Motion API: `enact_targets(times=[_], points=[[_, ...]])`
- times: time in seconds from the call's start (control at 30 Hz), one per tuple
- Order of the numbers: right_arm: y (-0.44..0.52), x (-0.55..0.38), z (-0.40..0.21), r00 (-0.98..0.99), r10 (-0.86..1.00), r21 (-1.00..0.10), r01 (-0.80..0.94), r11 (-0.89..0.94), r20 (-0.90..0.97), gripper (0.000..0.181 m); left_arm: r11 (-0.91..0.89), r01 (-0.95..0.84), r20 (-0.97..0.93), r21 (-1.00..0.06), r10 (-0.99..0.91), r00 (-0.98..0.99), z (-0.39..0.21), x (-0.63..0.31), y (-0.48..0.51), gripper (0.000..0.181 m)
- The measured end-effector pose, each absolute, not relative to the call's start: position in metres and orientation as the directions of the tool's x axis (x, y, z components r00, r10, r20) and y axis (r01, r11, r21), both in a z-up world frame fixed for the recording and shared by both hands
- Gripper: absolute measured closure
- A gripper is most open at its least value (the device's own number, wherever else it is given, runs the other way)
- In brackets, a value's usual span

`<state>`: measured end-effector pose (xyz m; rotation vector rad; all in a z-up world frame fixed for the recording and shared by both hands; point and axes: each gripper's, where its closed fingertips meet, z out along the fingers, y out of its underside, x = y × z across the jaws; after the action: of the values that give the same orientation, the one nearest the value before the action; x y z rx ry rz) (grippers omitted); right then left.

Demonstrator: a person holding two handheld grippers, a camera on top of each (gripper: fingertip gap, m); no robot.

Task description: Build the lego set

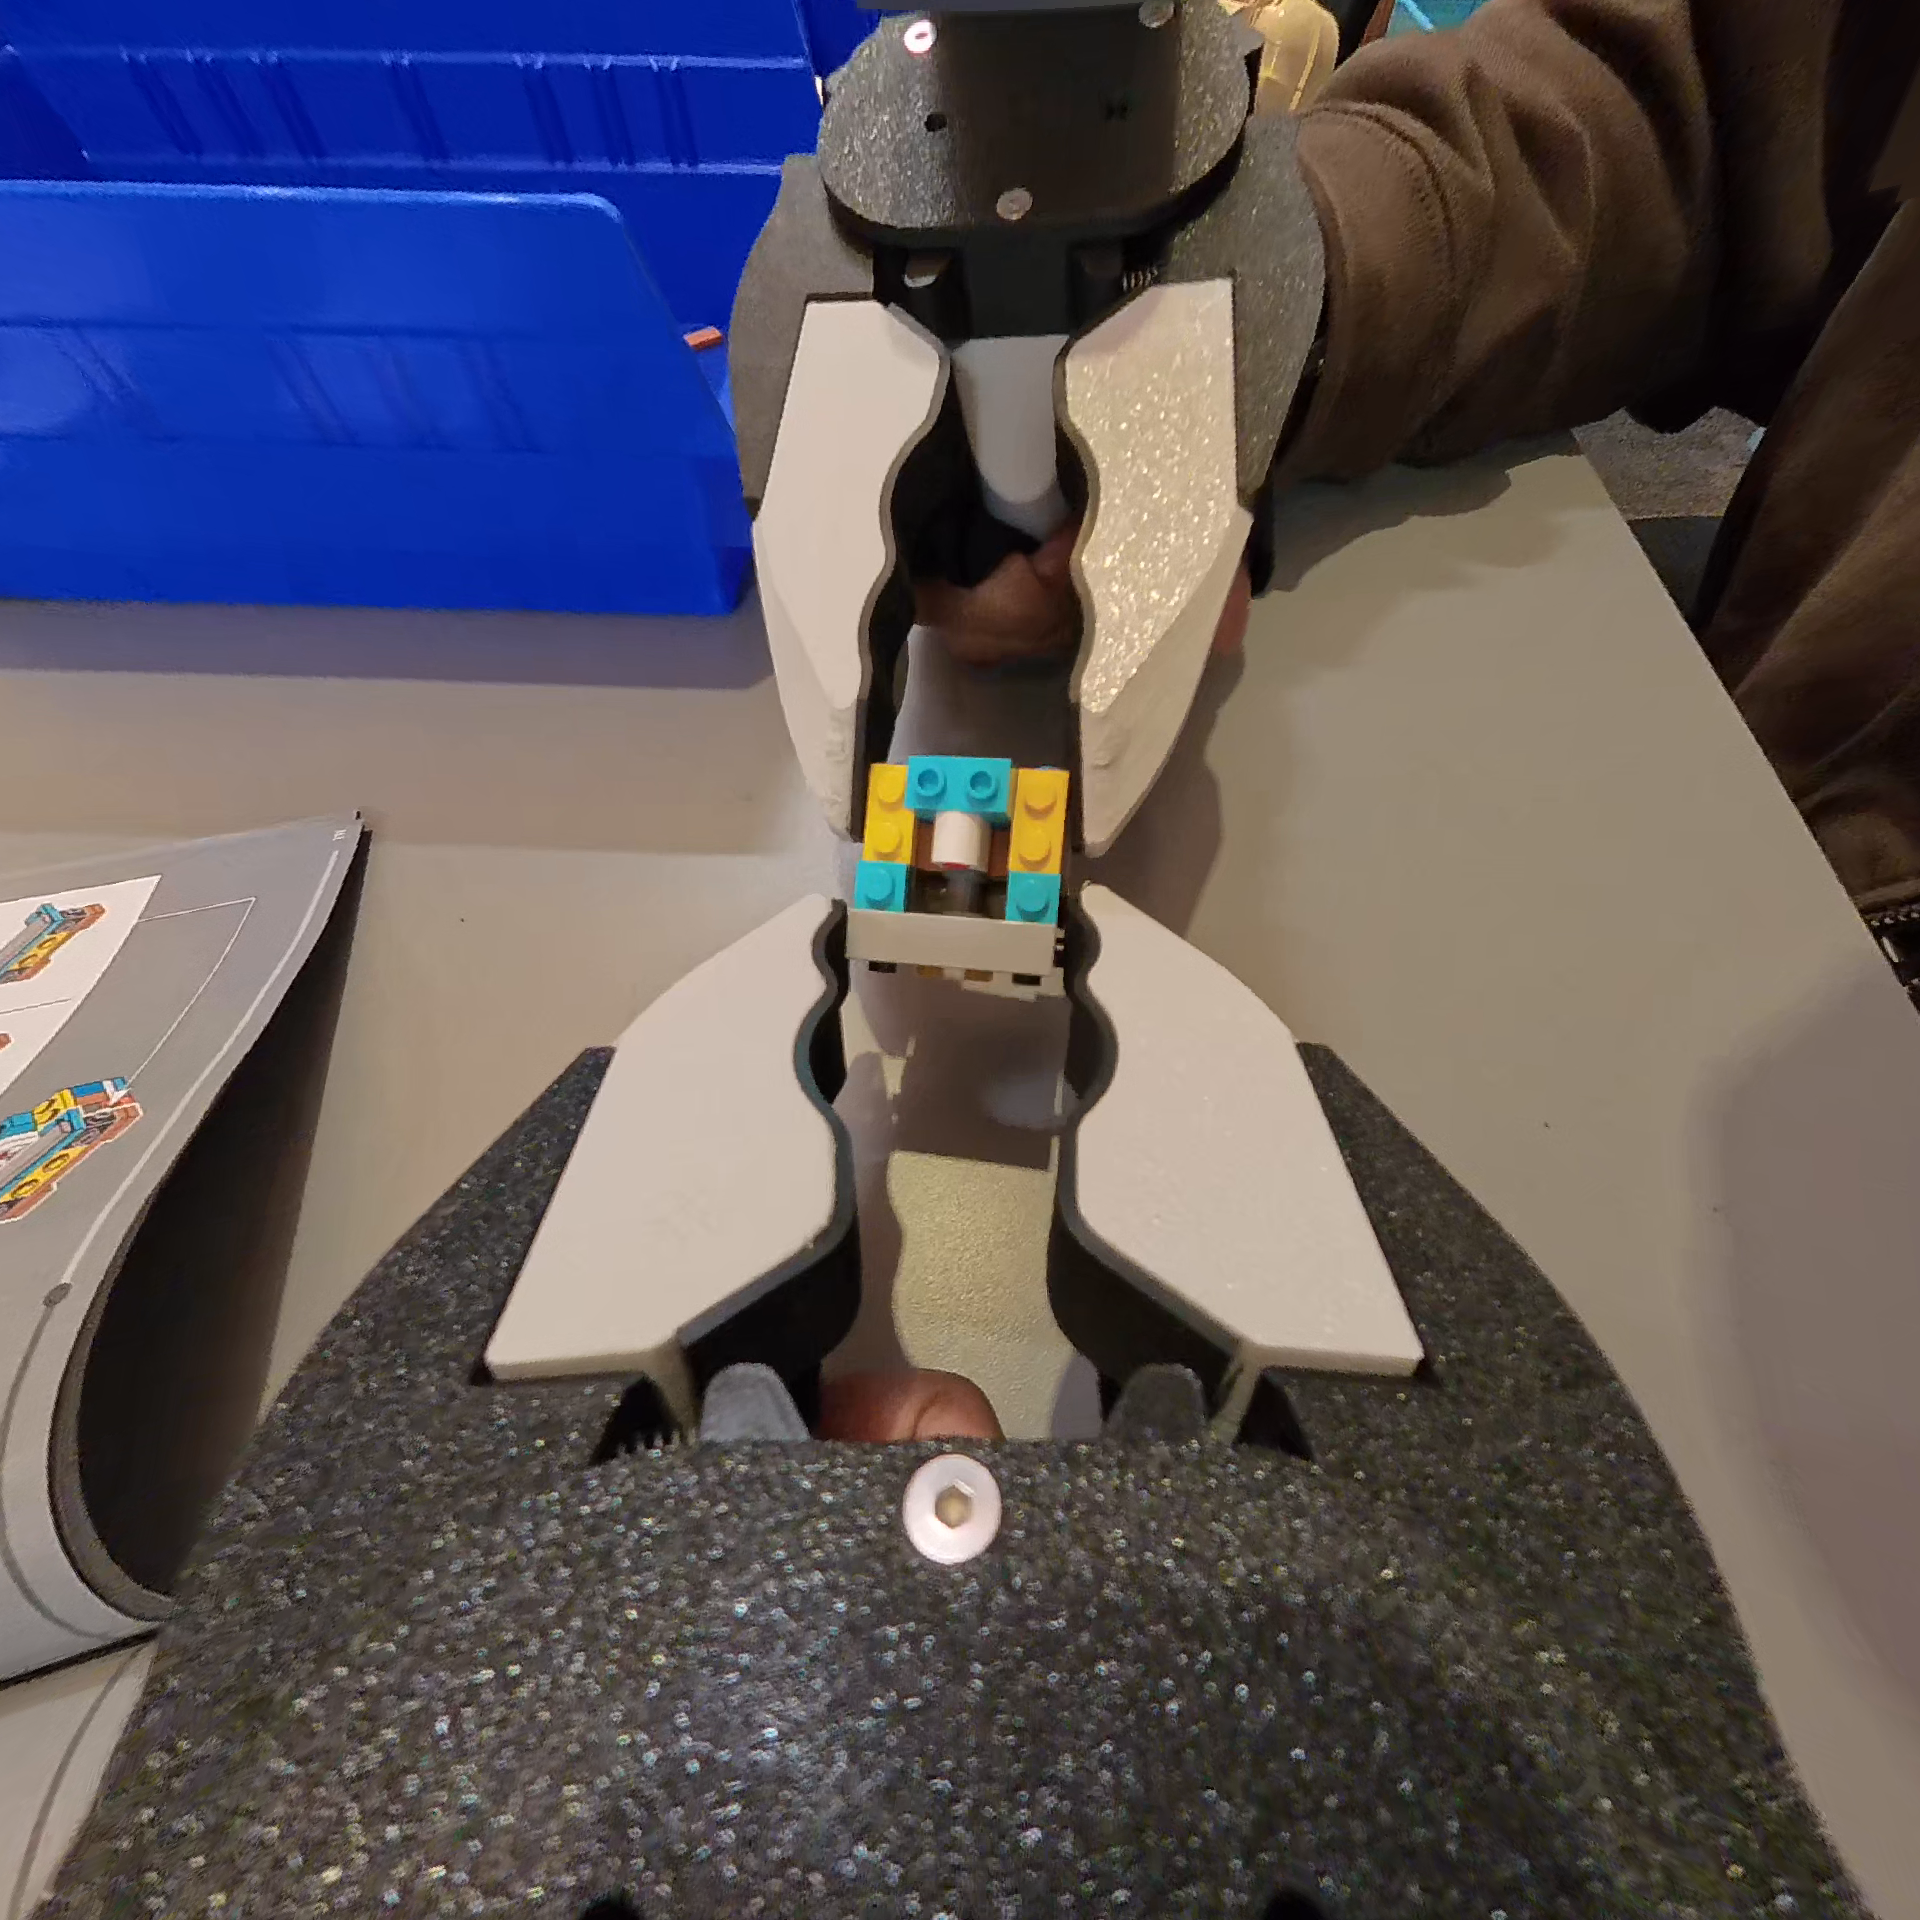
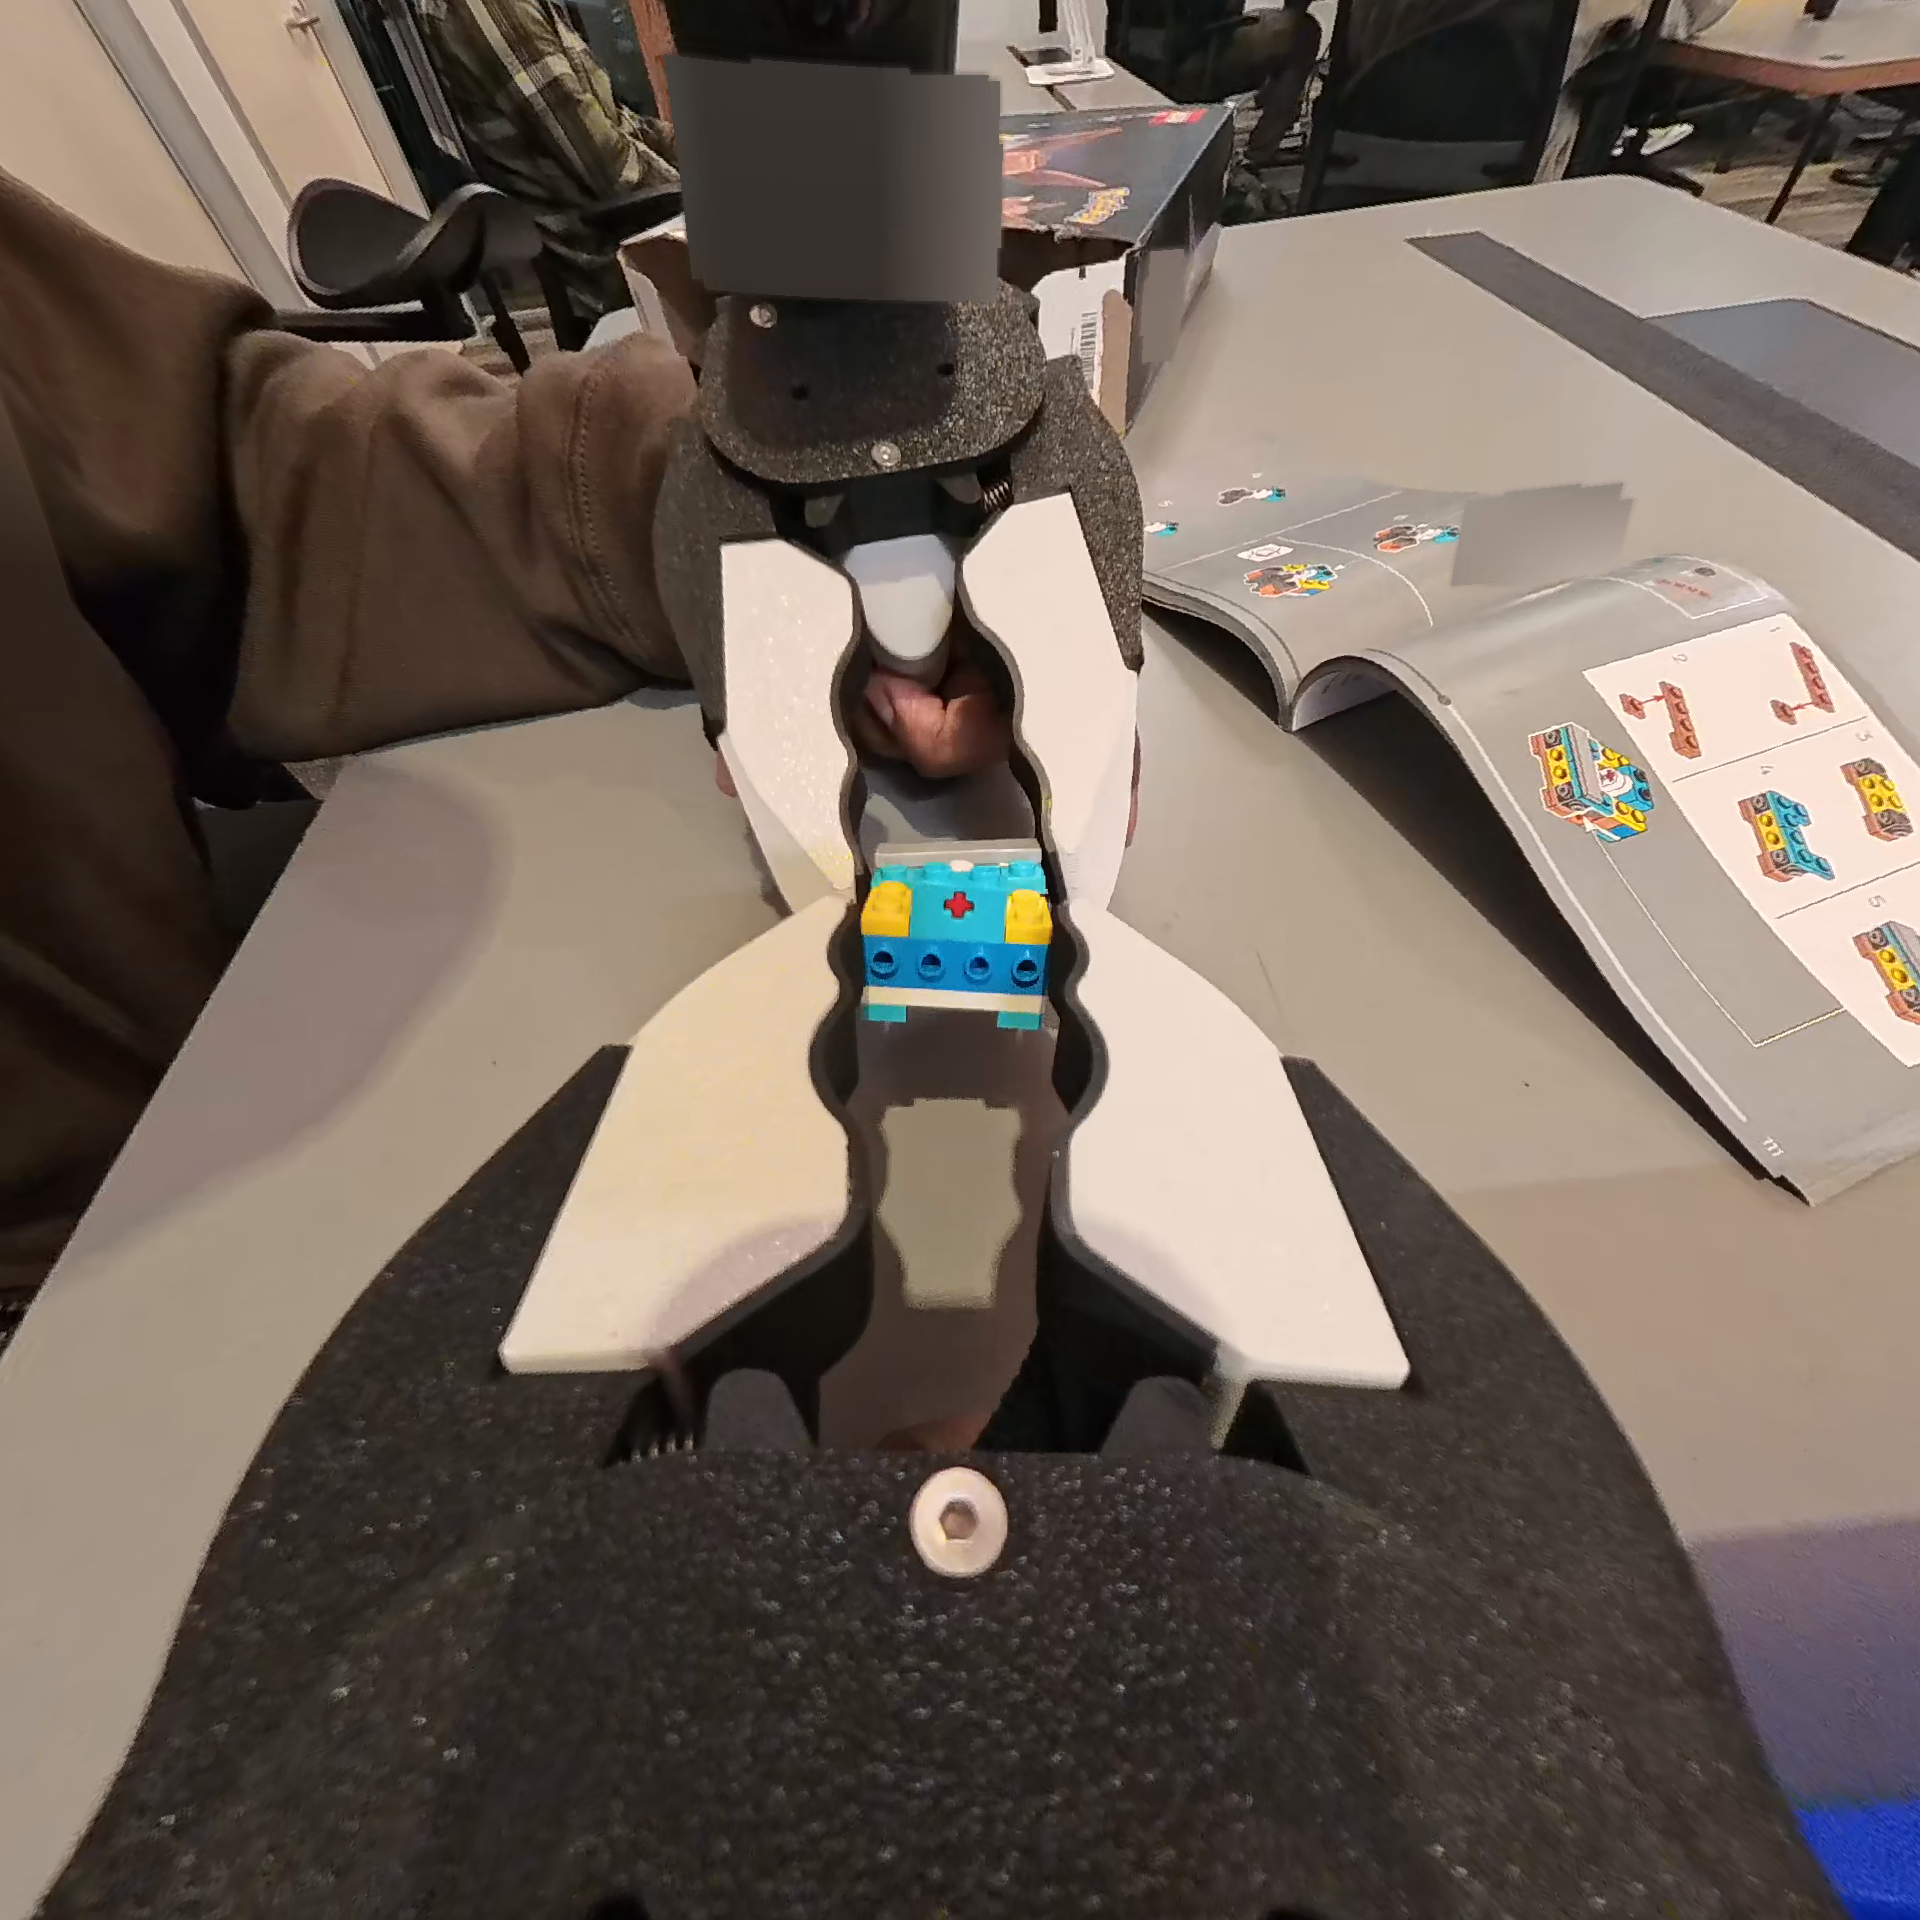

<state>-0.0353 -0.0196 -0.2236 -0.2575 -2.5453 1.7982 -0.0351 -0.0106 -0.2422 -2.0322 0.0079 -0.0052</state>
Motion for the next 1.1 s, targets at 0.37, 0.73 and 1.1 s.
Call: enact_targets(times=[0.37, 0.73, 1.1], points=[[-0.019, -0.032, -0.214, -0.989, 0.121, -0.953, 0.112, 0.281, -0.081, 0.147, -0.384, 0.048, 0.073, -0.922, -0.051, 0.996, -0.232, -0.029, -0.010, 0.142], [-0.018, -0.033, -0.205, -0.982, 0.115, -0.961, 0.173, 0.215, -0.151, 0.147, -0.327, 0.083, 0.100, -0.941, -0.035, 0.994, -0.224, -0.032, -0.007, 0.142], [-0.021, -0.032, -0.204, -0.973, 0.110, -0.957, 0.220, 0.190, -0.202, 0.147, -0.319, 0.132, 0.159, -0.938, -0.061, 0.985, -0.223, -0.026, -0.004, 0.145]])
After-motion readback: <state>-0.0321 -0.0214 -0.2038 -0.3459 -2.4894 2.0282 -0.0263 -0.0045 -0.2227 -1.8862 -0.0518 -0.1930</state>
